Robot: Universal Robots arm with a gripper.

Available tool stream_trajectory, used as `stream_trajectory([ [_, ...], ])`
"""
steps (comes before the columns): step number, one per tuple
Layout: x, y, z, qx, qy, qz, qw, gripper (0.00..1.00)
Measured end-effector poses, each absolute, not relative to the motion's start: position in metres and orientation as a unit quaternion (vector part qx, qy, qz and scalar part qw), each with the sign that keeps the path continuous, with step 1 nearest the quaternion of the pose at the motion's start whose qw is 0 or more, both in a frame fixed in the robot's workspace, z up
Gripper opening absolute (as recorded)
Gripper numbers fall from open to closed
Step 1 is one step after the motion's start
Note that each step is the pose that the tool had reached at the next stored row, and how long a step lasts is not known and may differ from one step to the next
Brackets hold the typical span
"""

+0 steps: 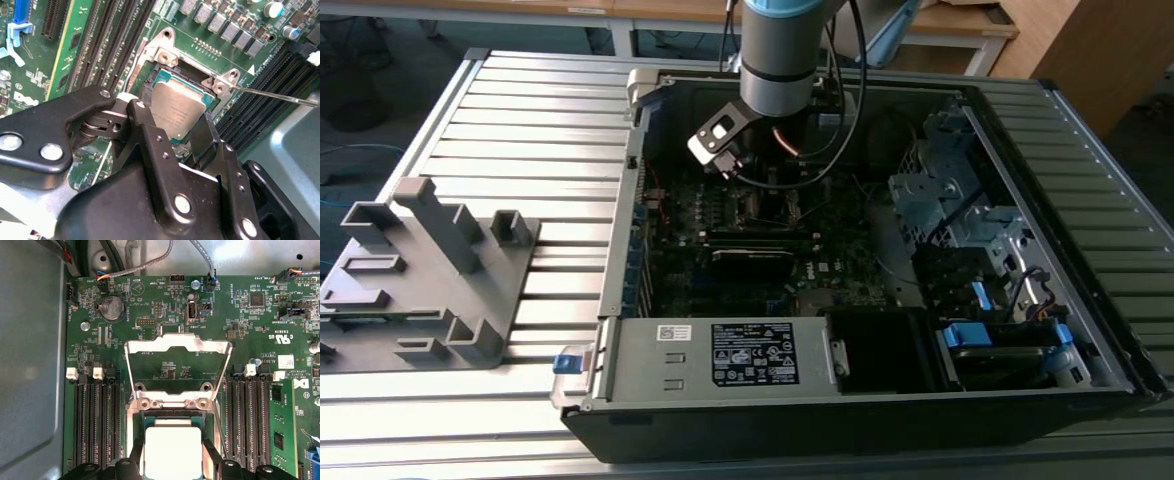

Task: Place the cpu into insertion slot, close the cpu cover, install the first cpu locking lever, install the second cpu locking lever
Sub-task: 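Place the cpu into insertion slot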

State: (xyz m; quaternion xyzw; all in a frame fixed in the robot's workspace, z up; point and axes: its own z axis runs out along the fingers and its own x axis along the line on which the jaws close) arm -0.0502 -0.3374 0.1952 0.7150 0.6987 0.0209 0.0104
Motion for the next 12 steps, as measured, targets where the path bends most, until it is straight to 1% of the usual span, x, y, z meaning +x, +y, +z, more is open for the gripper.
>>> stream_trajectory([
  [12, -0.0494, -0.3374, 0.1944, 0.709, 0.705, 0.021, 0.01, 0.54],
])
